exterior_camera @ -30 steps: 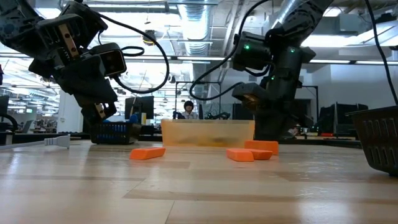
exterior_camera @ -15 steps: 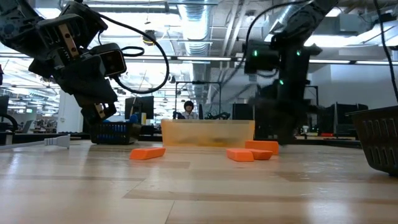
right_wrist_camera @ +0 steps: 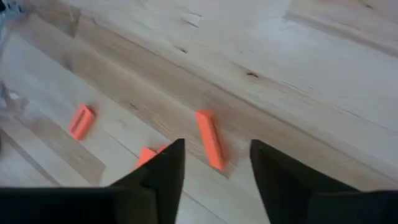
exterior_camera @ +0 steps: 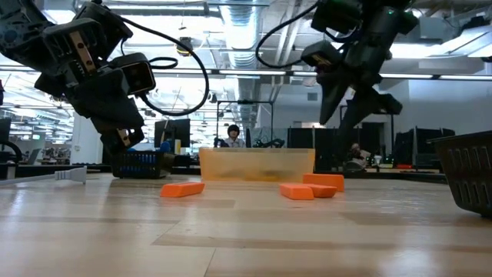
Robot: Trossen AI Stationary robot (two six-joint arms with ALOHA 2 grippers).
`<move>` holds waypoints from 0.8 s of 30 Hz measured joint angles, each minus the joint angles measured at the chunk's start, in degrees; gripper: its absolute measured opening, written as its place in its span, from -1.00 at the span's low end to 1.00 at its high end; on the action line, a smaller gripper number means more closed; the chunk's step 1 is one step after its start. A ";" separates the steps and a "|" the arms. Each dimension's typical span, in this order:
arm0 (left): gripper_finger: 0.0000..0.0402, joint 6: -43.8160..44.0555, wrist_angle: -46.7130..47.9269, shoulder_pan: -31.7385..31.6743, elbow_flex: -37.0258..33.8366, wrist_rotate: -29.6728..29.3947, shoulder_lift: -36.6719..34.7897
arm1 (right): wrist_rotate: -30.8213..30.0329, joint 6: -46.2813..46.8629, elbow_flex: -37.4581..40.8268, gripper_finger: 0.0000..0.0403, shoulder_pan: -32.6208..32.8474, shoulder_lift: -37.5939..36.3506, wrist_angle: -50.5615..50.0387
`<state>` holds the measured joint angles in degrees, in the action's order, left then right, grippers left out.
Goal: Pick & Place School Supplies
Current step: Put the eraser into the bottom black bin
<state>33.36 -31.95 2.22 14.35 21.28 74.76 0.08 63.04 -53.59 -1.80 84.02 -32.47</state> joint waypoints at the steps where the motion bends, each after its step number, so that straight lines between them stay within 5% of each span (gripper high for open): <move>1: -0.99 -0.03 -0.01 0.00 -0.02 0.05 0.00 | 0.16 0.69 -0.58 -0.08 0.62 1.08 0.37; 6: -0.99 -0.04 0.03 0.03 -0.15 1.26 0.00 | 1.79 1.51 -3.29 0.01 4.40 6.15 0.15; 14: -0.99 0.02 0.20 0.13 -0.37 1.60 0.00 | 2.06 -1.24 -9.46 -0.15 5.34 14.57 -5.29; 24: -0.99 0.00 0.18 0.13 -0.35 1.60 -0.02 | 2.77 -4.81 -10.61 -0.16 3.78 16.87 -6.66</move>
<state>33.36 -31.77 2.35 14.00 22.87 74.74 2.85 58.22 -64.20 1.98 100.89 -39.13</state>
